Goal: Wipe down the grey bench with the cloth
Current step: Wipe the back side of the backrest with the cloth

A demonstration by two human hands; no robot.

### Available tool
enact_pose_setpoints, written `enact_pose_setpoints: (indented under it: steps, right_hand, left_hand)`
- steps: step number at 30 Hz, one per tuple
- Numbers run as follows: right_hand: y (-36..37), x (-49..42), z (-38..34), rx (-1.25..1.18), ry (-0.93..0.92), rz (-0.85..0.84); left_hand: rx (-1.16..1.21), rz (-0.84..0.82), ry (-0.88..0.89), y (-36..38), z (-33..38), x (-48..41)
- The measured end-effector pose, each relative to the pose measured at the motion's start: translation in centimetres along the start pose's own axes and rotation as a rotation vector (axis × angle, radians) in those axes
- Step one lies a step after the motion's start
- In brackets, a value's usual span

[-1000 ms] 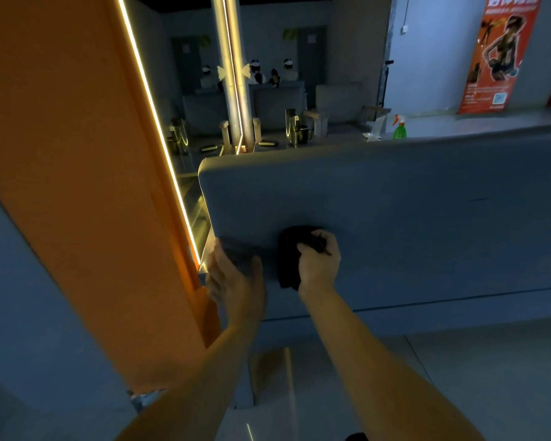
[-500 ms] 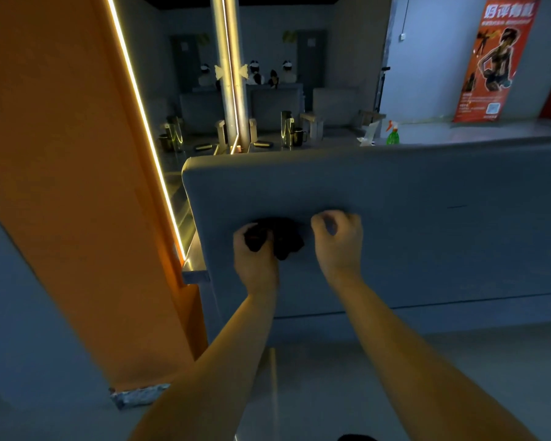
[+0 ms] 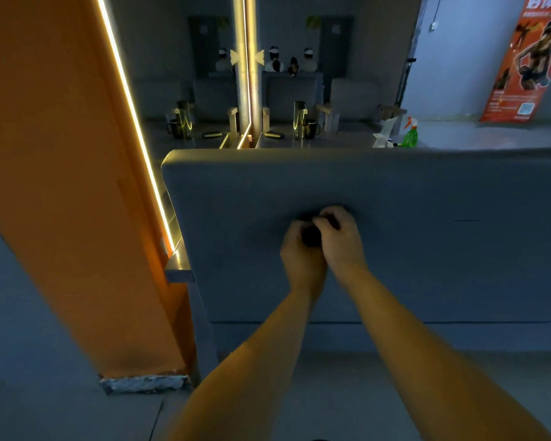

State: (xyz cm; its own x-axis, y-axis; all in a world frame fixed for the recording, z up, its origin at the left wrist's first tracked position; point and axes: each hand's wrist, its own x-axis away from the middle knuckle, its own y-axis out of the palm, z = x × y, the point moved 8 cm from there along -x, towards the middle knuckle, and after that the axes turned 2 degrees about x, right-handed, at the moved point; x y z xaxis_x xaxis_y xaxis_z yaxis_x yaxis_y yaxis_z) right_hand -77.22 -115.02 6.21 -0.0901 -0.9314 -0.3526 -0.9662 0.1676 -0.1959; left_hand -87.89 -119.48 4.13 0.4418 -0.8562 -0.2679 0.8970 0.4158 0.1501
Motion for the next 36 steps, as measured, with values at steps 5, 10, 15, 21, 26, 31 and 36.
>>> enact_pose_setpoints:
  steps: [5,10,15,21,26,31,36]
  right_hand:
    - [-0.1,0.3,-0.2,0.049,-0.042,0.037]
    - [0.1,1.7,-1.1,0.105,-0.087,0.069]
    - [-0.1,1.2,-1.0,0.091,-0.045,0.026]
    - [0.0,0.9,-0.7,0.096,0.016,-0.008]
    - [-0.4,1.0,-0.5,-0.001,0.05,-0.036]
    - [0.0,2.1,-0.3,-0.043,0.045,0.006]
    - [-0.1,2.1,-0.4,-0.06,0.033,0.057]
  left_hand:
    - [-0.124,-0.073,0.061,-2.9,1.1,-2.1]
    - [-0.182,0.164,0.15,-10.0,1.6,-2.8]
    - [-0.011,0.309,0.093,-9.3,1.7,-2.3]
    - [-0.08,0.195,0.122,-4.6,2.3,-1.6]
    - [-0.26,-0.024,0.197,-0.7,2.3,-0.7]
    - [-0.414,-0.053,0.26,-4.4,1.9,-1.3]
    - [-0.3,0.274,0.12,-15.1,-0.4,-3.2]
